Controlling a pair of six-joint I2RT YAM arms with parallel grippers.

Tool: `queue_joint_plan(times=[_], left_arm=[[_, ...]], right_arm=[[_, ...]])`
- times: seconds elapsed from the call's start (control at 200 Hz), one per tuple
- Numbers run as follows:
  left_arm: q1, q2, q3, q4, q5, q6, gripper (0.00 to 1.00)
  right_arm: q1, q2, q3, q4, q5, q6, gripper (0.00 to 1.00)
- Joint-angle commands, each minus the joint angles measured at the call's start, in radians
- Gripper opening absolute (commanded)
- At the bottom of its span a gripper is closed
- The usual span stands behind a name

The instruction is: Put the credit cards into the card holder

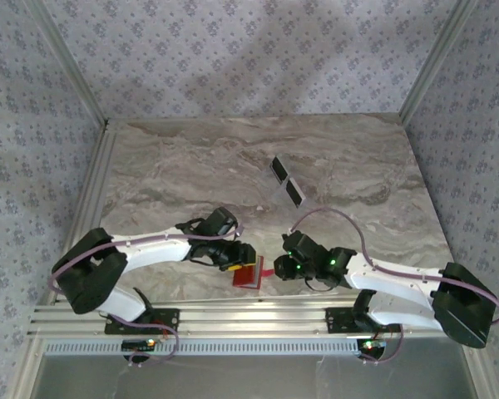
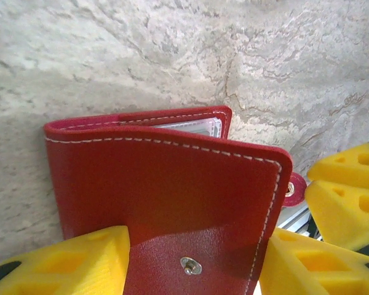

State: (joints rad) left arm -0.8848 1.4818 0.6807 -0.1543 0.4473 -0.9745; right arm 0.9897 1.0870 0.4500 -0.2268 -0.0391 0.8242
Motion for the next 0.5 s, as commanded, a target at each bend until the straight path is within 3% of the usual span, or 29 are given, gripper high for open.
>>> queue_joint_plan(times=[0.0, 0.265, 0.405, 0.495], left_arm=[[-0.016, 0.04, 0.006, -0.016, -0.02, -0.02, 0.54], [-0.023, 0.088, 0.013, -0.009, -0.004, -0.026, 0.54], [-0.022, 0.103, 0.015, -0.007, 0.002, -0.026, 0.54], [-0.022, 0.11, 0.014, -0.004, 0.005, -0.026, 0.54]], right_arm=[[-0.006, -0.008, -0.011, 0.022, -0.034, 0.021, 0.18], [-0.01, 0.01, -0.023, 0.04, -0.059, 0.056, 0.31], [-0.012, 0.039, -0.027, 0.059, -0.08, 0.053, 0.3], [-0.011, 0.044, -0.021, 0.06, -0.084, 0.05, 0.22]])
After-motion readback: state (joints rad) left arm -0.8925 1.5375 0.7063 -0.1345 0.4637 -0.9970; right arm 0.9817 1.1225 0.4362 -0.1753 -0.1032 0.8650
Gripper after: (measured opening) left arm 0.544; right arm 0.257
